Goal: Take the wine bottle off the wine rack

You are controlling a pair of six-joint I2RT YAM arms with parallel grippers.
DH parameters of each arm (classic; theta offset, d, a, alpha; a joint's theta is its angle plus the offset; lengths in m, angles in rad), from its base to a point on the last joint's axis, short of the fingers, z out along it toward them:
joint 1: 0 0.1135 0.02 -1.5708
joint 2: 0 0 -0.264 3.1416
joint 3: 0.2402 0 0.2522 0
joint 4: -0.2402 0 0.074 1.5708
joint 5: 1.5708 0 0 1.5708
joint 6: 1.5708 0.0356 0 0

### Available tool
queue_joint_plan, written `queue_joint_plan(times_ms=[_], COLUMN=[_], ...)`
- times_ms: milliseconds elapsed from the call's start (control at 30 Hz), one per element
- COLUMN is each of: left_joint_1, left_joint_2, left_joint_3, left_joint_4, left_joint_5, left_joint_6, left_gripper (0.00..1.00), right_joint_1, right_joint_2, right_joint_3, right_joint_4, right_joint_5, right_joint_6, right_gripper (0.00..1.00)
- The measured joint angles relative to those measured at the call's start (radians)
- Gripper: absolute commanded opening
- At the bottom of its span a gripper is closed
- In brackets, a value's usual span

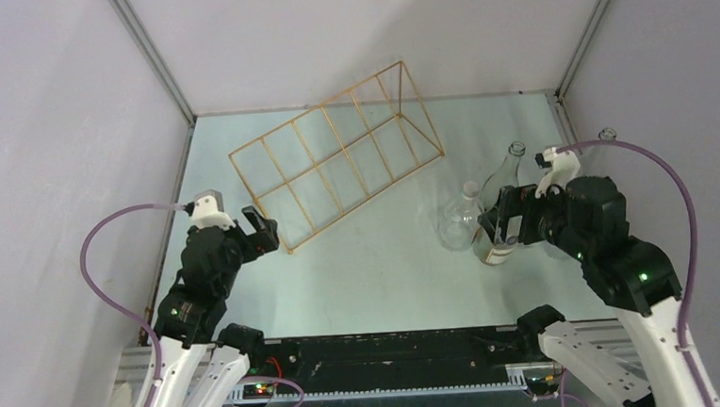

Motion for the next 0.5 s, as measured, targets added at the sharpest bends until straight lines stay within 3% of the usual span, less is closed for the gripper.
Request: queue_joint_plan(times_ms=[167, 233, 367, 500], left_joint_1=[-0.001, -0.001, -0.001, -0.001], left_joint_2=[-0.022, -0.035, -0.048, -0.086], left_joint_3=[0.0, 0.0, 0.014, 0.016], left_joint_4=[-0.015, -0.023, -0.053, -0.057], left_joint_5=[0.002, 0.002, 0.002, 0.002], left_joint_6=[0.002, 0.008, 0.027, 0.037], left_gripper=[1.0, 1.0, 1.0, 1.0], right_joint_1=[-0.344, -0.416, -0.48, -0.496], right_joint_2=[0.044, 0.042, -0.009, -0.143], right_joint_3=[0.002, 0.005, 0.021, 0.012], right_joint_4=[0.0, -0.002, 0.003, 0.028], right_joint_5=[-0.326, -0.376, -0.411, -0.344], right_joint_6=[-0.037, -0.044, -0.042, -0.04], right_gripper=[1.0, 1.0, 0.99, 1.0])
